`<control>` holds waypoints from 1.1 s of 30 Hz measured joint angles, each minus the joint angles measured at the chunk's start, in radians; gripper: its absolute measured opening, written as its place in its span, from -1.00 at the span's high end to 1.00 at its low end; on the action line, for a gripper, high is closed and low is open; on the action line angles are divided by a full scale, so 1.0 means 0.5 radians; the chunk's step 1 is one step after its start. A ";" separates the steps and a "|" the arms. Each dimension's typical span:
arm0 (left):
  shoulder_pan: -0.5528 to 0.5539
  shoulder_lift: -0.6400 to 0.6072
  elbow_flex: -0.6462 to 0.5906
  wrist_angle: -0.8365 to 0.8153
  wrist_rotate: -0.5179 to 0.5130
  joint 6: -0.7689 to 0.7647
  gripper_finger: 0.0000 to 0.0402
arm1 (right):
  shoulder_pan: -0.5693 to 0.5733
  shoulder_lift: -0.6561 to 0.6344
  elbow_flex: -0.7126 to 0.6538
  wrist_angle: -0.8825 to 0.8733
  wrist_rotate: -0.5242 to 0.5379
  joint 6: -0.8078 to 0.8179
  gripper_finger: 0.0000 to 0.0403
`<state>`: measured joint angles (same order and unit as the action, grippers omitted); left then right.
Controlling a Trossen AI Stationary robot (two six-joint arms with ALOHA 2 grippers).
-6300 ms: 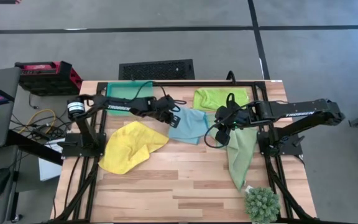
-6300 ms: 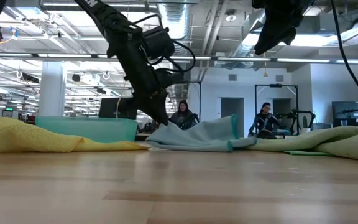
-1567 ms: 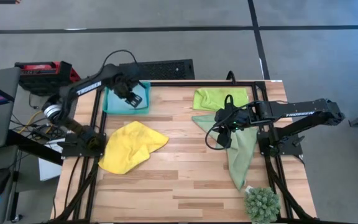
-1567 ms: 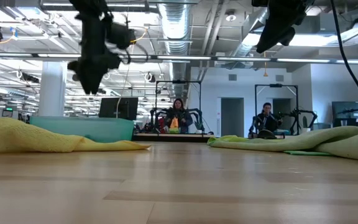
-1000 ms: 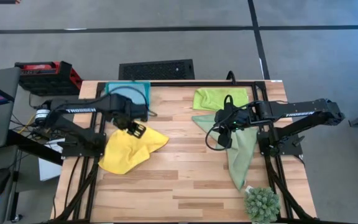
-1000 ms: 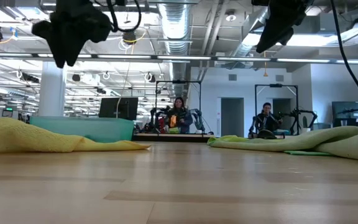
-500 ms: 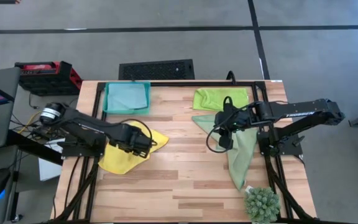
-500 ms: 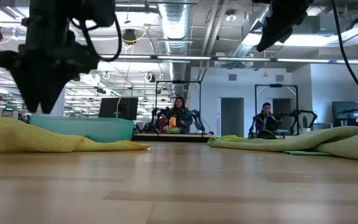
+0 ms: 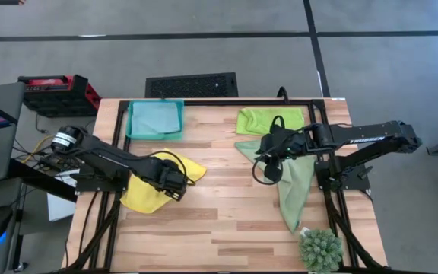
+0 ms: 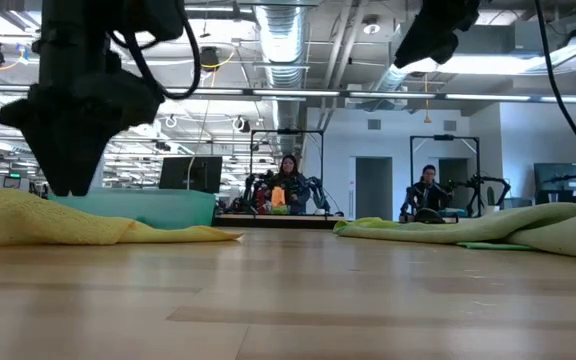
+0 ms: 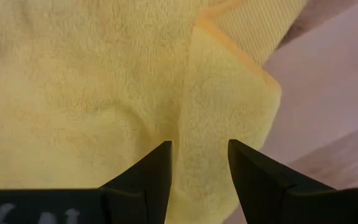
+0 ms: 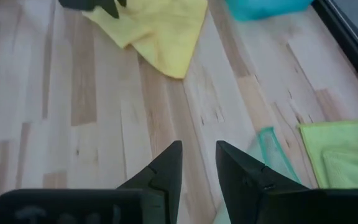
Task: Fold microfiber towels
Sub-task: Fold the yellow microfiber towel
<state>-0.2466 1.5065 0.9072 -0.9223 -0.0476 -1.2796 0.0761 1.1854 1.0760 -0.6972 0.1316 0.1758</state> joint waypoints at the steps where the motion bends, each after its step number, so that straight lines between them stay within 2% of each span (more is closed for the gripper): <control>1: -0.001 0.015 -0.017 0.015 -0.013 0.000 0.26 | 0.000 0.001 0.000 0.014 0.000 0.004 0.41; 7: -0.002 0.148 -0.032 0.057 -0.018 0.028 0.26 | 0.000 0.002 0.001 0.083 0.000 0.016 0.41; 13: -0.002 0.253 -0.031 0.360 0.142 0.166 0.26 | 0.000 0.002 0.000 0.114 0.000 0.046 0.41; 19: -0.002 0.321 -0.030 0.644 0.199 0.348 0.26 | 0.000 0.001 0.000 0.123 0.000 0.068 0.41; 26: -0.004 0.425 -0.022 1.093 0.473 0.649 0.26 | 0.000 0.002 0.000 0.159 0.000 0.068 0.41; 33: -0.035 0.431 -0.029 1.189 0.491 0.816 0.26 | 0.000 0.002 0.000 0.169 -0.008 0.068 0.41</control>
<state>-0.2641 1.7218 0.8929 -0.3279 0.1979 -0.8715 0.0763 1.1862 1.0760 -0.6125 0.1274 0.2100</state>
